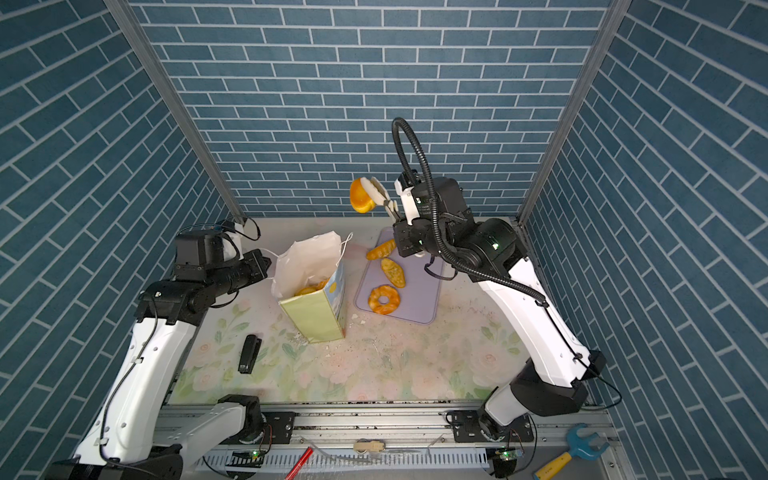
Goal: Place the fake bread into the paper bag
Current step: 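Lift the yellow bun, carry it into the bag and open the tongs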
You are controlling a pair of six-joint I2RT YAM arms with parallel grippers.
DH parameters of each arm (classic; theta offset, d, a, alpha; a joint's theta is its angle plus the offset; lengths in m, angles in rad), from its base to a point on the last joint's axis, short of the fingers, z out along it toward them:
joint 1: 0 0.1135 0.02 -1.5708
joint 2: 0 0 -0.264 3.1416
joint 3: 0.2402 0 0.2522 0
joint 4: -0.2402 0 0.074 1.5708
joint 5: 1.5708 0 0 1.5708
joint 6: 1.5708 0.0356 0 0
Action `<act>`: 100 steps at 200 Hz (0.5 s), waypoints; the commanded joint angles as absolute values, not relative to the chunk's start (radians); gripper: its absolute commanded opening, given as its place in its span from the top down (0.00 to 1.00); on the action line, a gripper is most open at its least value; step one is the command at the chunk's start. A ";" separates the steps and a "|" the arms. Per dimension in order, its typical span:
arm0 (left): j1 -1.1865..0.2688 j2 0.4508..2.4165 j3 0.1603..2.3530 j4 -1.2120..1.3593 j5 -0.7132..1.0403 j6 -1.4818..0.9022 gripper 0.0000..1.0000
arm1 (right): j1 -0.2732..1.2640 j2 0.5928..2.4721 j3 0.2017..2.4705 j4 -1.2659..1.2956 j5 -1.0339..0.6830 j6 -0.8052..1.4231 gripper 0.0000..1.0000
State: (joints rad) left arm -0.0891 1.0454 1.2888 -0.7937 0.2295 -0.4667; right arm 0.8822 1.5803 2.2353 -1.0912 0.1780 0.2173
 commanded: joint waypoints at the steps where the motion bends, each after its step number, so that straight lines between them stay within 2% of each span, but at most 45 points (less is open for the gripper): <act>1: -0.083 1.030 1.273 -0.780 0.237 -0.479 1.00 | 0.953 1.683 2.362 -1.124 0.154 0.106 0.91; 41: -0.084 1.023 1.270 -0.785 0.238 -0.476 1.00 | 1.056 1.829 2.471 -1.172 0.113 0.059 0.89; 100: -0.084 1.019 1.261 -0.784 0.238 -0.472 1.00 | 1.123 1.862 2.399 -1.210 0.144 0.035 0.87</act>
State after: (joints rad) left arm -0.0891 1.0332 1.2774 -0.7883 0.2295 -0.4755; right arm 1.1130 1.8984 2.4134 -1.2137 0.1310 0.0723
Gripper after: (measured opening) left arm 0.043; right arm 0.264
